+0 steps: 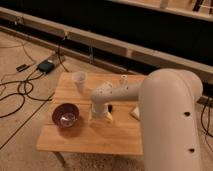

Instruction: Push the eraser across the table

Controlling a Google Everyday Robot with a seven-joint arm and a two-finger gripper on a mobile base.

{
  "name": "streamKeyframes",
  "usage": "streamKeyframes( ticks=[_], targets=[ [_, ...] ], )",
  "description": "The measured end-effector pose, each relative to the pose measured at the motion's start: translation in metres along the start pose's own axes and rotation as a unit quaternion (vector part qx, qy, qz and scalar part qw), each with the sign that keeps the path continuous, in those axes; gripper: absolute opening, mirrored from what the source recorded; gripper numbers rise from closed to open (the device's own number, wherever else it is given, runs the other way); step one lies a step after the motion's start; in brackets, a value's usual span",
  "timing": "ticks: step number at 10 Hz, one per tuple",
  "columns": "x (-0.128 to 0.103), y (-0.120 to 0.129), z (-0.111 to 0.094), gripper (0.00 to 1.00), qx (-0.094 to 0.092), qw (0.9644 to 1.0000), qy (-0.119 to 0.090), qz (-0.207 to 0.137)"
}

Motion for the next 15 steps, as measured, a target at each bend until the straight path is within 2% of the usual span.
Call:
streamKeyframes(
  ticks=[2, 4, 7, 9, 11, 15],
  targets=[
    [-0.038, 0.000, -0.009, 0.65, 0.000, 0.9997, -0.022, -0.009],
    [-0.065, 0.011, -0.020, 0.65, -0.005, 0.9990, -0.040, -0.019],
    [-0.082, 0.003, -0.037, 0.65, 0.008, 0.9981, -0.055, -0.024],
    [-0.082, 0.007, -0.046, 0.65, 0.019, 0.9974, -0.059, -0.036],
    [-0.072, 0.009, -0.055, 0.65, 0.032, 0.9968, -0.055, -0.048],
    [-0.039, 0.018, -0.057, 0.65, 0.074, 0.9942, -0.029, -0.073]
  ],
)
